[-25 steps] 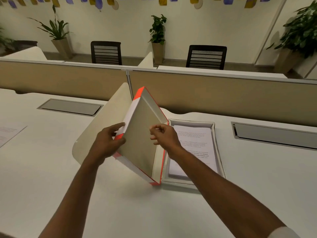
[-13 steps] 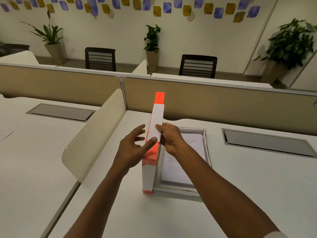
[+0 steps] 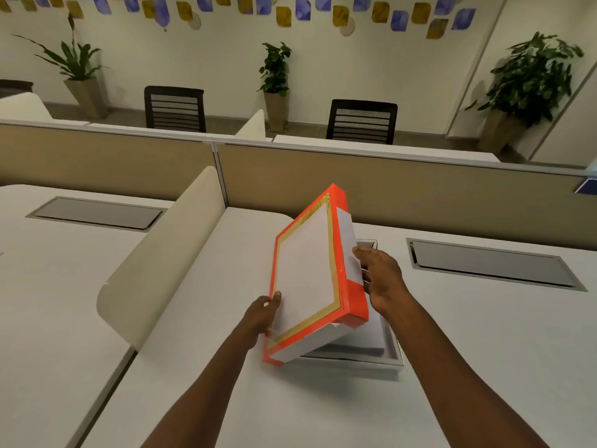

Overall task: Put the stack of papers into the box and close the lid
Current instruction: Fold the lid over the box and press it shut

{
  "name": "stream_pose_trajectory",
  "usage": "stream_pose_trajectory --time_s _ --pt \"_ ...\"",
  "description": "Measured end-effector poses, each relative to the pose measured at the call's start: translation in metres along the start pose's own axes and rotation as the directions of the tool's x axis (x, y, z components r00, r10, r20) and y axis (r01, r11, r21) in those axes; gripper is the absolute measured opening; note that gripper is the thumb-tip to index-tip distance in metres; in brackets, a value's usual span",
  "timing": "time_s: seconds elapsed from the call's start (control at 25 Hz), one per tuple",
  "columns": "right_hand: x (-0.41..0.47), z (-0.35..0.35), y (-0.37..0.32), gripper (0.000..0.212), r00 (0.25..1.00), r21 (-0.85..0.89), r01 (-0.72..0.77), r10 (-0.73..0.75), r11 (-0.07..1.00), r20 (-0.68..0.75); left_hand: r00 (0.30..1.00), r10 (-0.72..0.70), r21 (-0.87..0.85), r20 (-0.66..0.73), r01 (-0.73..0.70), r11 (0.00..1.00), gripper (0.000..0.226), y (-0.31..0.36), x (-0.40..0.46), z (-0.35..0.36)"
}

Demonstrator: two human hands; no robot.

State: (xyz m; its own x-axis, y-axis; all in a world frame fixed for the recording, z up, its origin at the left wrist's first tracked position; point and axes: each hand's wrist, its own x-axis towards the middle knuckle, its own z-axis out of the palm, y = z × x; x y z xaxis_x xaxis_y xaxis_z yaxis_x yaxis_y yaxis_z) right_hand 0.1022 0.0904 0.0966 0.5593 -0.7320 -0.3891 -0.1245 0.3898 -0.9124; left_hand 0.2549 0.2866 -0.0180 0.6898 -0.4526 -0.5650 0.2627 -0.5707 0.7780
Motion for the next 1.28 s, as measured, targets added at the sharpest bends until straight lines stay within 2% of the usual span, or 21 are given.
stream_pose_trajectory --time_s 0.12,0.24,0.32,0.52,0.64,0.84,1.08,1.28 --pt "0.006 -0.018 0.010 0.045 0.993 -0.173 0.033 -0.052 0.984 -0.104 0.996 0.034 0.015 -0.077 -0.033 0.999 0.072 0.001 0.006 0.006" --pt "0.010 -0.040 0.025 0.050 0.981 -0.293 0.066 -0.116 0.954 -0.154 0.979 0.164 0.105 -0.122 -0.152 0.983 0.066 0.000 0.007 0.009" --pt "0.015 -0.059 0.041 0.046 0.979 -0.351 0.087 -0.146 0.932 -0.145 0.969 0.220 0.091 -0.110 -0.211 0.973 0.069 -0.001 0.006 0.011" --pt "0.026 -0.108 0.077 0.031 0.995 -0.212 0.061 -0.077 0.975 -0.069 0.968 0.250 0.016 0.031 -0.251 0.968 0.085 -0.006 0.000 0.023" --pt "0.028 -0.117 0.090 0.027 0.993 -0.267 0.079 -0.100 0.961 -0.065 0.960 0.272 0.027 0.065 -0.275 0.961 0.091 -0.007 -0.006 0.036" --pt "0.026 -0.116 0.118 0.039 0.996 -0.269 0.054 -0.072 0.962 -0.060 0.955 0.278 0.099 0.109 -0.288 0.952 0.098 -0.013 -0.011 0.042" --pt "0.025 -0.115 0.125 0.035 0.997 -0.303 0.047 -0.064 0.952 -0.047 0.959 0.267 0.116 0.090 -0.277 0.954 0.095 -0.017 -0.011 0.042" --pt "0.022 -0.116 0.135 0.050 0.996 -0.387 0.026 -0.057 0.922 -0.069 0.961 0.261 0.133 0.090 -0.272 0.953 0.095 -0.024 -0.010 0.043"
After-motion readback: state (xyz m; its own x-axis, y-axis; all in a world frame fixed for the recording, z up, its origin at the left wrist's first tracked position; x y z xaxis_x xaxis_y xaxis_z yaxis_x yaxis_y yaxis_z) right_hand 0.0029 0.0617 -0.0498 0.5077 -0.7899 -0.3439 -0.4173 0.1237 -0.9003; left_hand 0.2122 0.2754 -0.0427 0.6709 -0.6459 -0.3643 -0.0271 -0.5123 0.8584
